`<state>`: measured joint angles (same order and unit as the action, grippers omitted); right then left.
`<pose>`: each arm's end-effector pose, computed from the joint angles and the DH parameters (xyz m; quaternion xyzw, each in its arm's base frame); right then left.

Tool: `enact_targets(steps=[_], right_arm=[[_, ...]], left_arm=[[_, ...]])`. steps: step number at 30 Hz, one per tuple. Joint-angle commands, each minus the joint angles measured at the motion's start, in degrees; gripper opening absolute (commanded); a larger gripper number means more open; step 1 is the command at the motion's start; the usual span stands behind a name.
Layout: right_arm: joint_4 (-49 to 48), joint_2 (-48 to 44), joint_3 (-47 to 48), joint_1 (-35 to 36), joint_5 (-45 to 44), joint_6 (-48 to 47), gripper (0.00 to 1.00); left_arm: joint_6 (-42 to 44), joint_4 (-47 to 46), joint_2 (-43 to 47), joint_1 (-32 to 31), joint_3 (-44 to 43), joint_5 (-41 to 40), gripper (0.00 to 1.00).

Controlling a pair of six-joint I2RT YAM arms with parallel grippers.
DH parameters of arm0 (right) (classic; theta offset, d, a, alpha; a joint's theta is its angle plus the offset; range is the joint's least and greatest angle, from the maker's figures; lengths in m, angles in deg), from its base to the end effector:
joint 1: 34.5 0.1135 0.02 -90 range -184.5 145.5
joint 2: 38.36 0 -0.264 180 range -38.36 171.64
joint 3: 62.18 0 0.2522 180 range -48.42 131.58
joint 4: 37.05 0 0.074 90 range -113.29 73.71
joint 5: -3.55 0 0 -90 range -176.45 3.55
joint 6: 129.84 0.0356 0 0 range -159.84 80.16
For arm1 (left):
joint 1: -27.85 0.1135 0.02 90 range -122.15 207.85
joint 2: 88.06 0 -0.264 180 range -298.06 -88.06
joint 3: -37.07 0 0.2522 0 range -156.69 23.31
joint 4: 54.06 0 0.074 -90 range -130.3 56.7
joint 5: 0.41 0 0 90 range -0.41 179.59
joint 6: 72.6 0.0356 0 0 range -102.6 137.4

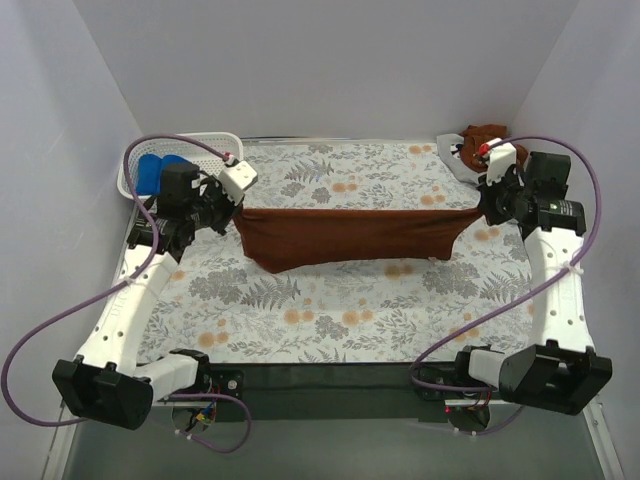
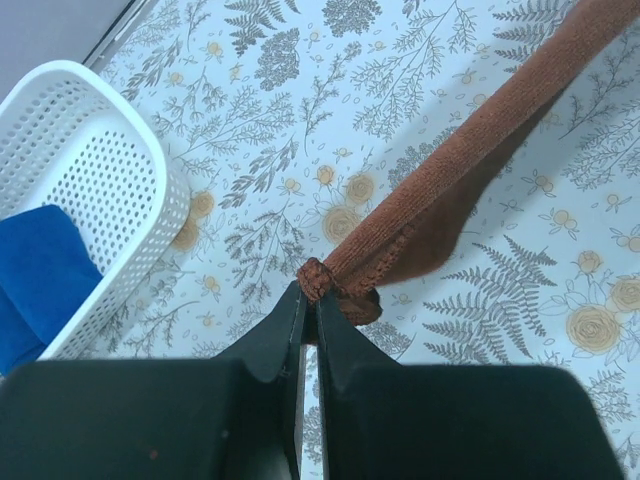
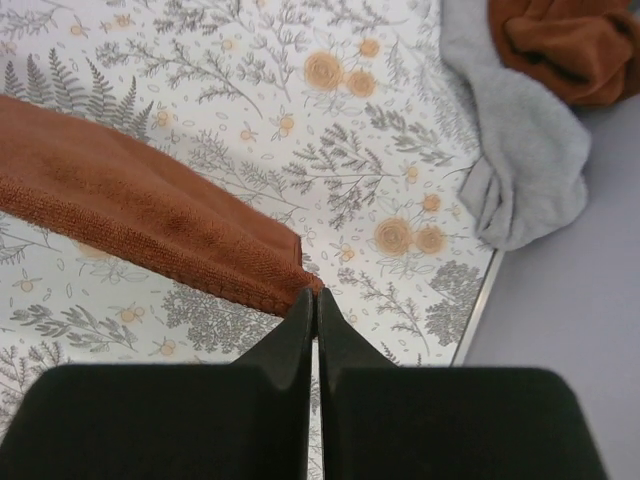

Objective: Roll the towels
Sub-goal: Flatten the towel

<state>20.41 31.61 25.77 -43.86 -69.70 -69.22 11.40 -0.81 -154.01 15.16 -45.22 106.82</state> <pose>0.2512 -0.0310 0.3707 -0.2167 0.8703 -0.0158 0.4420 0.2326 -0.0632 0.3607 0.1184 0.8791 -0.2040 0.4142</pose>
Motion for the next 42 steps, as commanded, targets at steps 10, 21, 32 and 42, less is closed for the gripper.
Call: enact_targets(steps=[10,21,32,42], right_arm=[[3.4,-19.2,0.0,-1.9,-4.3,-3.0,0.01],[-0.4,-11.7,-3.0,-1.9,-2.3,-1.7,0.01],[-15.6,13.2,-0.9,1.5,-5.0,4.9,0.01],[-12.0,26.3,9.7,2.4,-11.2,8.2,0.63]], left_arm=[[-3.1,13.2,11.9,2.4,-5.2,6.5,0.00],[-2.1,9.7,7.5,2.4,0.8,11.2,0.00],[2.9,-10.2,-18.4,6.9,-2.5,14.9,0.01],[-0.2,-4.9,-30.7,16.4,-15.7,17.0,0.49]])
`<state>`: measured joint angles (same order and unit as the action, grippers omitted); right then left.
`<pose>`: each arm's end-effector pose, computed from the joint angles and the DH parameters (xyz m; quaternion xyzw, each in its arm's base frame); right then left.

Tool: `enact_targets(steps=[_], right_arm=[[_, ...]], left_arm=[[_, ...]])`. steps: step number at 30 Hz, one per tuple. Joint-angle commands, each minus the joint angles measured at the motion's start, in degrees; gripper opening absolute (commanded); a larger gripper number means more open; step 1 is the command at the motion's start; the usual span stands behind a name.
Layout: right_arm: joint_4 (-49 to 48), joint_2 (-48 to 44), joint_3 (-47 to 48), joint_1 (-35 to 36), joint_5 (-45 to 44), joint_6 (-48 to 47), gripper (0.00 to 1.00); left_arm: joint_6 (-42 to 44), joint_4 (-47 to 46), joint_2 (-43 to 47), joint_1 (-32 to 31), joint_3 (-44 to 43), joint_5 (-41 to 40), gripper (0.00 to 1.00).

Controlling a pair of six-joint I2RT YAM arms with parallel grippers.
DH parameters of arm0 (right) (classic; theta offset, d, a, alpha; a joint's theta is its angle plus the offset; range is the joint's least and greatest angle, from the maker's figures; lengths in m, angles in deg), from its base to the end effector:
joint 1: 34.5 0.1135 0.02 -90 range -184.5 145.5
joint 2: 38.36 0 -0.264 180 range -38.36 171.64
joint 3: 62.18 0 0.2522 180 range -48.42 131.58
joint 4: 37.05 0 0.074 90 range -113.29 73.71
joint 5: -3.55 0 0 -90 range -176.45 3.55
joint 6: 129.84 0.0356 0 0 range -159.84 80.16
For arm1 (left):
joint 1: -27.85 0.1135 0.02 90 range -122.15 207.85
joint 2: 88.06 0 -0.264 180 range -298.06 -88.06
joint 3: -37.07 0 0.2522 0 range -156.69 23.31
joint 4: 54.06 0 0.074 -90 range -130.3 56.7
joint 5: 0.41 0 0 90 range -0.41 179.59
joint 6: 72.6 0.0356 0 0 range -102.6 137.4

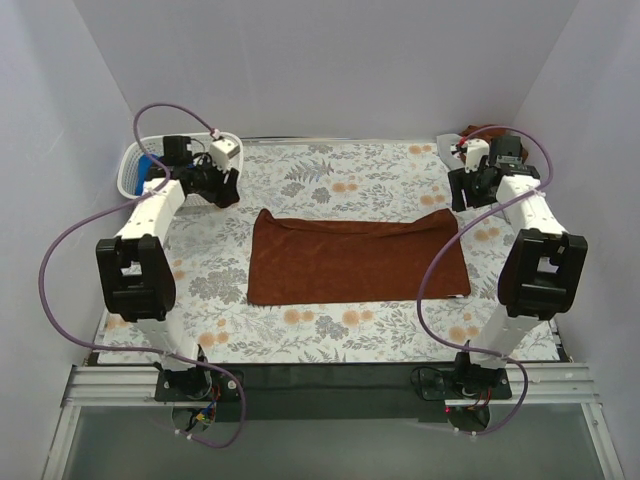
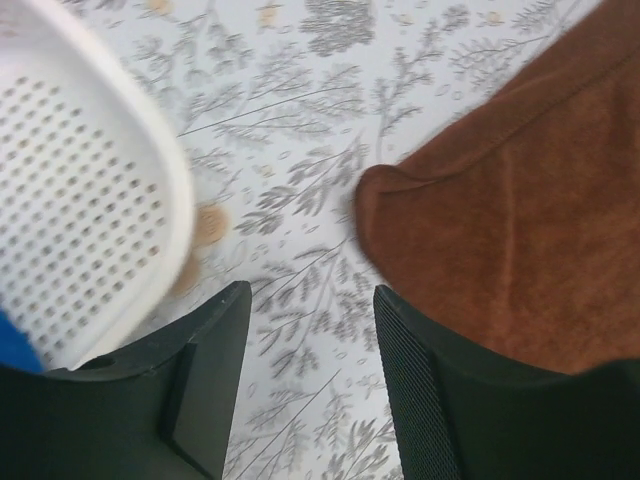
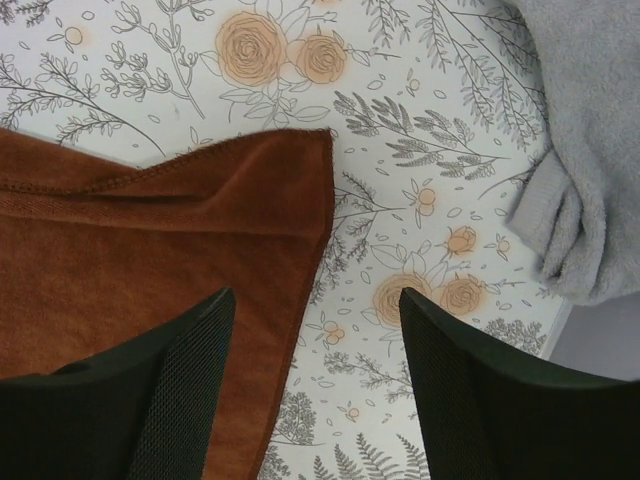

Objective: Roll the towels
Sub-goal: Flatten the towel

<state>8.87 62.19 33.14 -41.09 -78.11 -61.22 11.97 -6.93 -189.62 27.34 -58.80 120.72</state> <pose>0.3860 -0.0394 0.2650 -0.1450 0.9296 -0.0136 0.3384 0.3868 -0.0218 0.2639 0.0463 0.9159 -0.2699 0.2935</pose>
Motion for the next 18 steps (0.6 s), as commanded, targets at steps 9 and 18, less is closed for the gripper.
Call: enact_targets(steps=[9,18], right_arm=[[8.2,-11.2,-7.7,0.0,4.7,-5.4,0.36],[14.1,-11.6,-17.4,1.2,2.3,-9.5,0.29]], left_arm=[[4.6,1.8,12.8,-1.0,10.0,5.6,0.33],[7.9,5.0,9.2,-9.1,14.3,1.4,0.24]])
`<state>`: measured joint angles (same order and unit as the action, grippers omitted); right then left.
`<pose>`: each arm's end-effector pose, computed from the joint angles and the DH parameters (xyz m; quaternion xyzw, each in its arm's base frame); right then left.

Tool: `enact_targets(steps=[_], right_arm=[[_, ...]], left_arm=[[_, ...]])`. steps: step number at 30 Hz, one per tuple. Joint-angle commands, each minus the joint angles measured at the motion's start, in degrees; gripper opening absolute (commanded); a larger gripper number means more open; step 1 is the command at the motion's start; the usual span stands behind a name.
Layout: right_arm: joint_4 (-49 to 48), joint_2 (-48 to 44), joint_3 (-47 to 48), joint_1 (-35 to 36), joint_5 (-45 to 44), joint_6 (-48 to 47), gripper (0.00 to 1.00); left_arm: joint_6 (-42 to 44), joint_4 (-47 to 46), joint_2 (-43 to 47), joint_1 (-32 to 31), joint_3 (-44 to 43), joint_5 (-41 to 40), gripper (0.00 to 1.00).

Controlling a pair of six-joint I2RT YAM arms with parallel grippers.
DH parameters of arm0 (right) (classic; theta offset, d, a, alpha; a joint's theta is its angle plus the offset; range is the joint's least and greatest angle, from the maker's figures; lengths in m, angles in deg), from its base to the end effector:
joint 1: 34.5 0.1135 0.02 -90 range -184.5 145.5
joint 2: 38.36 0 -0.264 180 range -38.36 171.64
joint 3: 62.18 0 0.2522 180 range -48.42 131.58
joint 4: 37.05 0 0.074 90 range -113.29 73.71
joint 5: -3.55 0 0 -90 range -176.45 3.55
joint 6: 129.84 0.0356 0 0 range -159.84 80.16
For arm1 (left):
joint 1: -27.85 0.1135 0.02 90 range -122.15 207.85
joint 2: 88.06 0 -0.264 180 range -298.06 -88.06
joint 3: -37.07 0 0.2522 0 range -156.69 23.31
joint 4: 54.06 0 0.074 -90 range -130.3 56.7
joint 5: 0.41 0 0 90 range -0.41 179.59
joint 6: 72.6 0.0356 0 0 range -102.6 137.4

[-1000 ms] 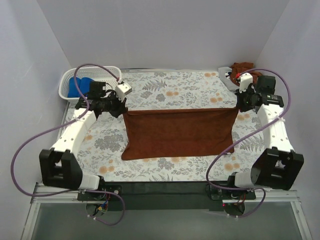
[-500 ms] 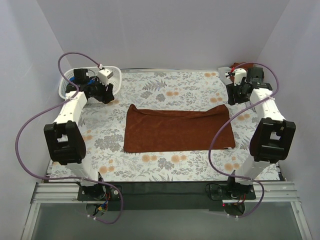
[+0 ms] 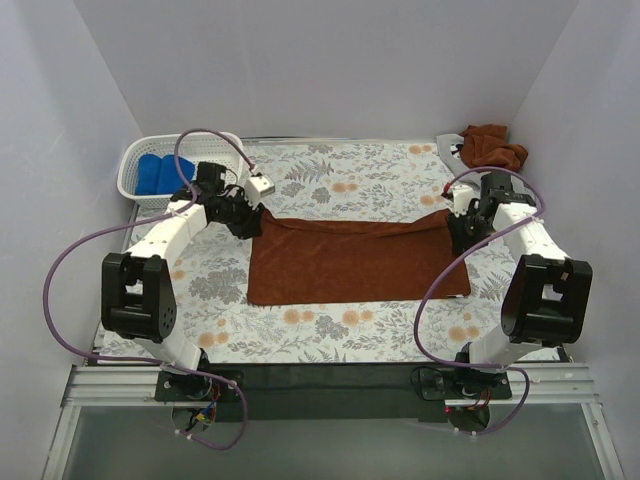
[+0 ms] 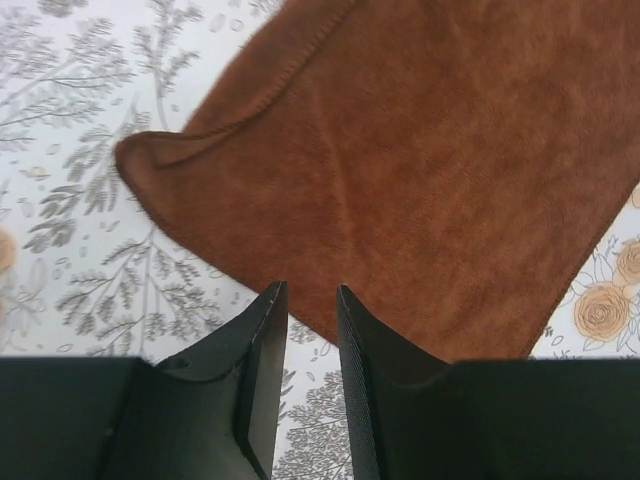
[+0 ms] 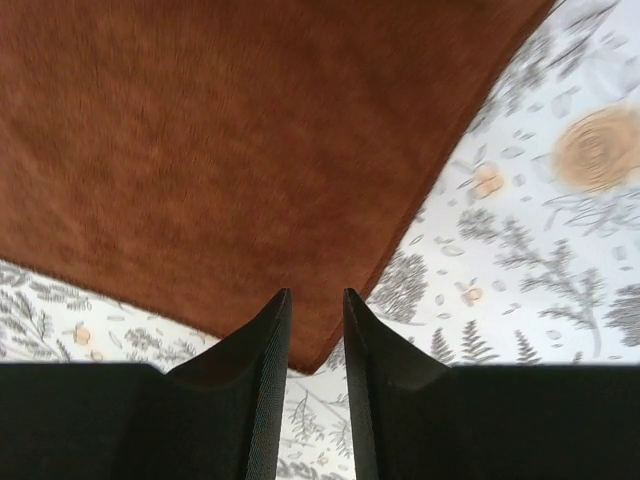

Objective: Roll the towels
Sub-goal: Flatten the towel

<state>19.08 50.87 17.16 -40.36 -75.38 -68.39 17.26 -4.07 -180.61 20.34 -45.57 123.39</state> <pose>0.3083 -0.0248 0.2346 -0.2112 0.9507 0.0290 0.2254 0.3267 -0.0630 0.2442 0.1347 0.9172 -0.2967 0.2292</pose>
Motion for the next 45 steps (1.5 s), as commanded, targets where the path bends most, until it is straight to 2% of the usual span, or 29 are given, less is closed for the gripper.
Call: enact_targets(steps=[1,11,18,28,32,36,37,39,40,42,45], right_arm=[[4.1,-0.3,-2.1,0.8,-1.0,-2.6,0.29],[2.5,5.7,-8.0,3.8,-10.4,-4.8,0.21],[0.1,6.0,-14.7,5.4,-15.4,-9.2,0.22],[6.4,1.3,-15.8,9.8,-12.6,-16.5,0.25],[9.6,-0.5,-15.9,11.5,-11.5,-17.6,0.25],[12.4,-4.1,-10.9,11.2,-6.6,-16.6,0.29],[12.7,-4.9,-9.3,11.1,-5.4,-16.4,0.30],[14.1,-6.7,-3.0,10.6,-2.4,-15.0,0.32],[14.1,-7.0,-0.6,10.4,-1.8,-14.3,0.36],[13.8,-6.8,6.1,9.0,-0.4,-12.2,0.41],[12.6,-2.8,14.1,6.9,-0.2,-8.2,0.41]], left_arm=[[2.8,2.4,0.3,-2.8,1.9,-1.6,0.24],[7.7,6.1,1.6,-5.9,11.3,-5.8,0.24],[10.5,12.4,1.0,-6.4,13.8,-8.5,0.24],[11.0,23.5,4.6,-6.4,16.1,-11.7,0.22],[12.0,24.7,7.4,-6.5,17.3,-12.2,0.21],[10.7,26.0,10.4,-6.1,12.0,-7.3,0.23],[10.1,25.9,10.8,-6.0,8.1,-6.4,0.24],[8.3,25.0,11.4,-6.1,3.9,-4.1,0.33],[7.9,23.0,11.1,-6.0,1.4,-4.0,0.37],[7.2,21.0,8.4,-5.6,-5.1,-4.3,0.45],[6.4,16.3,0.6,-3.2,-13.2,-3.1,0.47]])
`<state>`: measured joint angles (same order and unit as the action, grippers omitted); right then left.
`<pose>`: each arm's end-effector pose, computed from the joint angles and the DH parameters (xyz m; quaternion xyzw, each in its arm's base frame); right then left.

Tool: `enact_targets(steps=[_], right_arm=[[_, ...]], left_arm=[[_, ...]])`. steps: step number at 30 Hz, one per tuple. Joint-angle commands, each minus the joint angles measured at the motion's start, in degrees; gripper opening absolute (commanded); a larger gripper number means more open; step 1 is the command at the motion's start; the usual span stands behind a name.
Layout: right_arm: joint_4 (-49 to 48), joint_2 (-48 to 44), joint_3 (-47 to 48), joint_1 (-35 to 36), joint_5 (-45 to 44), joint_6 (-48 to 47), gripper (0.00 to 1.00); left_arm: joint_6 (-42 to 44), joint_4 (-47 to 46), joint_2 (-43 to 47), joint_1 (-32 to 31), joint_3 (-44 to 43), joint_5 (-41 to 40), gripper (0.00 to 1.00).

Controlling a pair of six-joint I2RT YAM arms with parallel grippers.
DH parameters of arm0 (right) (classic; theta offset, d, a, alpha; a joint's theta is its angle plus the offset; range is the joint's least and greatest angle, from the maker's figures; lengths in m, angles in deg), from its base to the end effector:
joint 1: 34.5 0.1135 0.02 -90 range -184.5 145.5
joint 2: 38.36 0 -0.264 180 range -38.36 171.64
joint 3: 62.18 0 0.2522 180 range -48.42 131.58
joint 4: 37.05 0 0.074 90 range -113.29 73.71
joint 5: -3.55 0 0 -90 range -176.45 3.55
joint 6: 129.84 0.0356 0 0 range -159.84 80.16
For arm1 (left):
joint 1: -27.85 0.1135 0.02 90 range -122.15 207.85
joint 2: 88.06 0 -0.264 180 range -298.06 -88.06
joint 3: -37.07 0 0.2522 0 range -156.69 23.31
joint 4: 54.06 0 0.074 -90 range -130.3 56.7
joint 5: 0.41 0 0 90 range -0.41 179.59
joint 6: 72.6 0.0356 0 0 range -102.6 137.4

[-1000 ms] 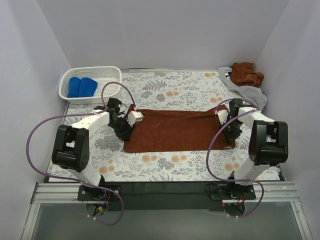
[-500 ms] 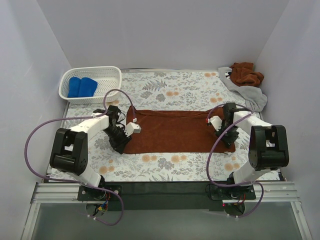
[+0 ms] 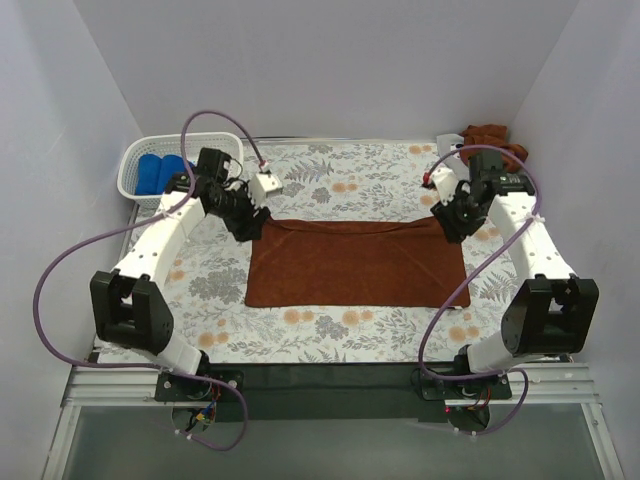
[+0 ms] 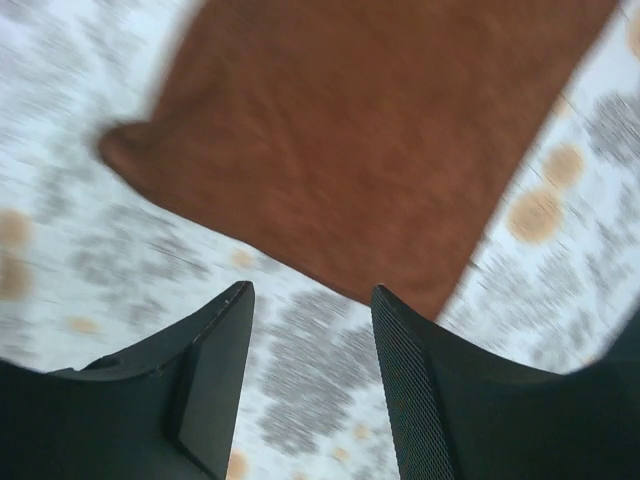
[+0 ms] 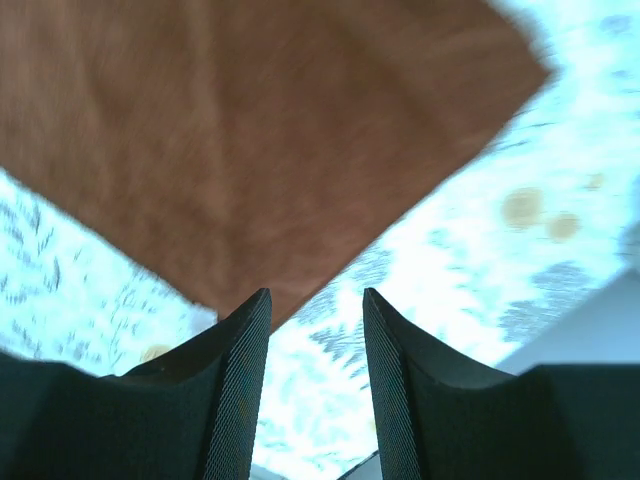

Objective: Roll the towels
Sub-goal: Flatten the towel

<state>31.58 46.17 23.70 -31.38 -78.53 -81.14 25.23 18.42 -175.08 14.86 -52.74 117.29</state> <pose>0.2885 0.0206 0.2815 -0.3823 0.9004 -0.0003 0.2078 0.2835 -0.0824 0.2905 0.2142 0.9324 -0.2431 0.1604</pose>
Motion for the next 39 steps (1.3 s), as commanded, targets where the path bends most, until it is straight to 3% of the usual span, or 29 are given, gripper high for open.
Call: enact_targets(steps=[1,8,14,27,34,37,39], right_arm=[[-0.5,3.2,9.2,-2.6,3.1,5.5,0.41],[-4.4,18.9,25.6,-8.1,3.9,8.2,0.45],[-4.1,31.6,34.8,-9.0,4.1,9.3,0.46],[-7.4,36.4,26.1,-9.0,2.0,10.6,0.43],[-9.4,37.6,22.8,-9.0,-0.6,10.6,0.35],[-10.0,37.8,22.5,-9.0,-1.5,10.5,0.32],[-10.2,38.0,22.5,-9.0,-1.9,10.5,0.31]], left_arm=[[-1.9,-7.4,-6.8,3.1,-7.7,3.4,0.48],[-1.1,-10.7,-21.1,4.3,-21.6,3.1,0.50],[0.2,-14.0,-24.3,4.4,-21.3,2.5,0.51],[2.3,-16.8,-30.7,5.2,-20.1,3.3,0.51],[5.1,-14.6,-33.8,5.1,-22.8,5.1,0.47],[5.2,-14.6,-34.4,5.2,-22.9,5.4,0.36],[5.3,-14.7,-34.7,5.2,-23.2,5.3,0.24]])
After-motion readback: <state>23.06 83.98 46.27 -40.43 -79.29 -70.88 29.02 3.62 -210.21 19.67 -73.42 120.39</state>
